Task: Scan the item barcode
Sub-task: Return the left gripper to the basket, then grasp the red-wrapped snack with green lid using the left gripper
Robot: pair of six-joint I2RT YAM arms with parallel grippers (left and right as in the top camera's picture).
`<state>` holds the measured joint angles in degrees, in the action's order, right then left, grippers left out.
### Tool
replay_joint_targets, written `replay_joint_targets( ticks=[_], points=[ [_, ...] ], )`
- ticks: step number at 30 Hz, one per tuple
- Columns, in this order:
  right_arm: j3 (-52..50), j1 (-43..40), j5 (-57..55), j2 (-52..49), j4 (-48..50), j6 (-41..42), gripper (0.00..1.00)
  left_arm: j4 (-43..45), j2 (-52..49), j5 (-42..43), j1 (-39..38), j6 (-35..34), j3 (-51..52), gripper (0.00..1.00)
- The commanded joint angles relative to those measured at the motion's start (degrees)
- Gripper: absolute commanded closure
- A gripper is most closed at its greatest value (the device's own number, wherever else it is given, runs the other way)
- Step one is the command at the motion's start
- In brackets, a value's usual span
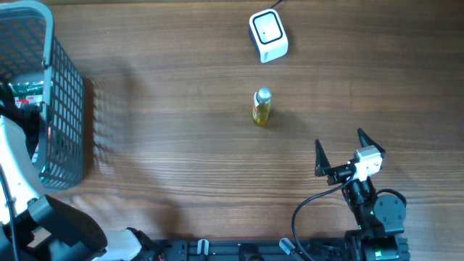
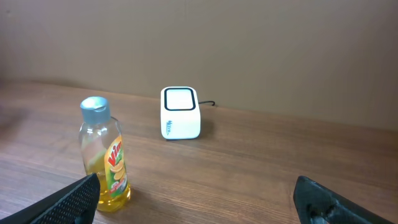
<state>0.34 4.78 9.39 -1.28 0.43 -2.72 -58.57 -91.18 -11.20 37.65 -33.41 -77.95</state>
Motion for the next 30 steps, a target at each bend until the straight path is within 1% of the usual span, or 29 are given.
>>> replay_joint_targets(
  ticks=[1, 7, 12, 16, 18, 21, 26, 30],
  points=[
    [0.0, -0.2, 0.1, 0.0, 0.3, -0.2, 0.0, 0.1, -0.5, 3.9, -0.1, -0.5, 0.9, 0.0],
    [0.0, -0.2, 0.1, 0.0, 0.3, -0.2, 0.0, -0.3, -0.5, 3.9, -0.1, 0.2, 0.9, 0.0],
    [0.0, -0.2, 0.1, 0.0, 0.3, -0.3, 0.0, -0.6, -0.5, 3.8, -0.3, 3.4, 1.0, 0.0],
    [0.0, -0.2, 0.1, 0.0, 0.3, -0.2, 0.0, -0.1, -0.5, 3.6, -0.3, 3.4, 2.3, 0.0],
    [0.0, -0.2, 0.1, 0.0, 0.3, -0.2, 0.0, 0.8, -0.5, 2.2, -0.3, 3.6, 3.8, 0.0],
    [0.0, -0.2, 0.1, 0.0, 0.3, -0.3, 0.0, 3.2, -0.5, 0.0, -0.3, 3.6, 6.9, 0.0],
    [0.0, -0.2, 0.1, 0.0, 0.3, -0.3, 0.0, 11.1, -0.5, 3.2, -0.3, 3.5, 12.8, 0.0],
    [0.0, -0.2, 0.1, 0.0, 0.3, -0.3, 0.0, 14.7, -0.5, 3.3, -0.3, 3.3, 14.0, 0.0]
  ],
)
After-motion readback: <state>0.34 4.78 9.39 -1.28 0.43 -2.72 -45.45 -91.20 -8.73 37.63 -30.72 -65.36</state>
